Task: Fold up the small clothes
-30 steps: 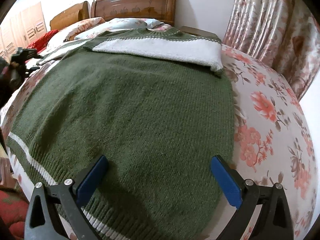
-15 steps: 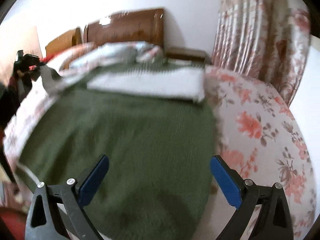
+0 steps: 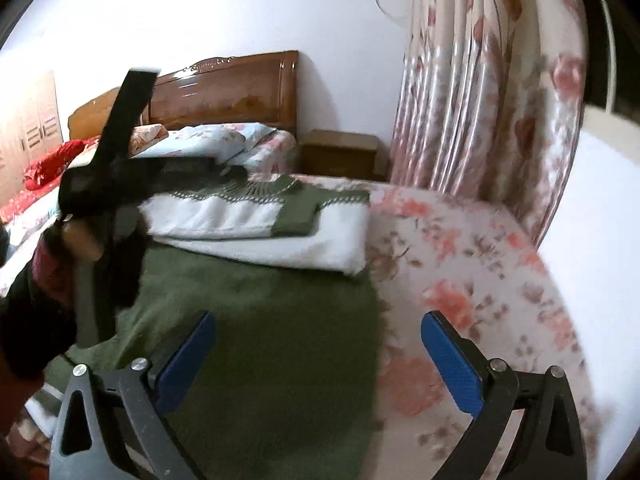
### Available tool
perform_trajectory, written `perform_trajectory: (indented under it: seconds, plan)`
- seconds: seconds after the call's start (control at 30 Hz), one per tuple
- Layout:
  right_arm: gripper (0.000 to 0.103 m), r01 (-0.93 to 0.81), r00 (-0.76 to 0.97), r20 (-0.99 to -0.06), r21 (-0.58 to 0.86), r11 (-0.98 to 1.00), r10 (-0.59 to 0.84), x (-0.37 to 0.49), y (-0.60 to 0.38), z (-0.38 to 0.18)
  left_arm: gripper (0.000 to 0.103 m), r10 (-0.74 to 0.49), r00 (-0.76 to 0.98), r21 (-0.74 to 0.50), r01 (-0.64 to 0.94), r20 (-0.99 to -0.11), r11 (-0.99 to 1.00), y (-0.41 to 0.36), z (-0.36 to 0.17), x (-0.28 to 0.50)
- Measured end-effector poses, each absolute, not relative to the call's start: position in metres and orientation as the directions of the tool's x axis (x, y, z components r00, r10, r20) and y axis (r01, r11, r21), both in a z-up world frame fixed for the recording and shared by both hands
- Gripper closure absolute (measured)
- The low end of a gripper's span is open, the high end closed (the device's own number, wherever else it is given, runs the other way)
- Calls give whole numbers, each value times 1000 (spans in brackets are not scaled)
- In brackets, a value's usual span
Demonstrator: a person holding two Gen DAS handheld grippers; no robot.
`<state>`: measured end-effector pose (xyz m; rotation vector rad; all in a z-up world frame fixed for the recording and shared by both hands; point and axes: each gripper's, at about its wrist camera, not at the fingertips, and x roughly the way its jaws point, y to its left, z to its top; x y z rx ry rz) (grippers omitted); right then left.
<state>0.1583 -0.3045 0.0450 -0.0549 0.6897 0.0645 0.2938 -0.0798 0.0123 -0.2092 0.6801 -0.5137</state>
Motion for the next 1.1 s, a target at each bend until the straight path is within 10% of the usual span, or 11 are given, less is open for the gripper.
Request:
perform_trajectory:
  seconds: [0.33,0.77,1.1]
  plan:
    - [0,-146,699,-675,191,971,238,180,-313,4,58,-198,772,-402,-80,-604,912,102,-33,283]
    - [0,0,632,-691,451,892,350,369,-320,-11,56,-178,741,-365,-98,-647,926,101,-71,286]
    - [0,-74,596,-756,283,956,270,390,-290,-26,54,-147,713,-320,-114,-685,940,94,-71,288]
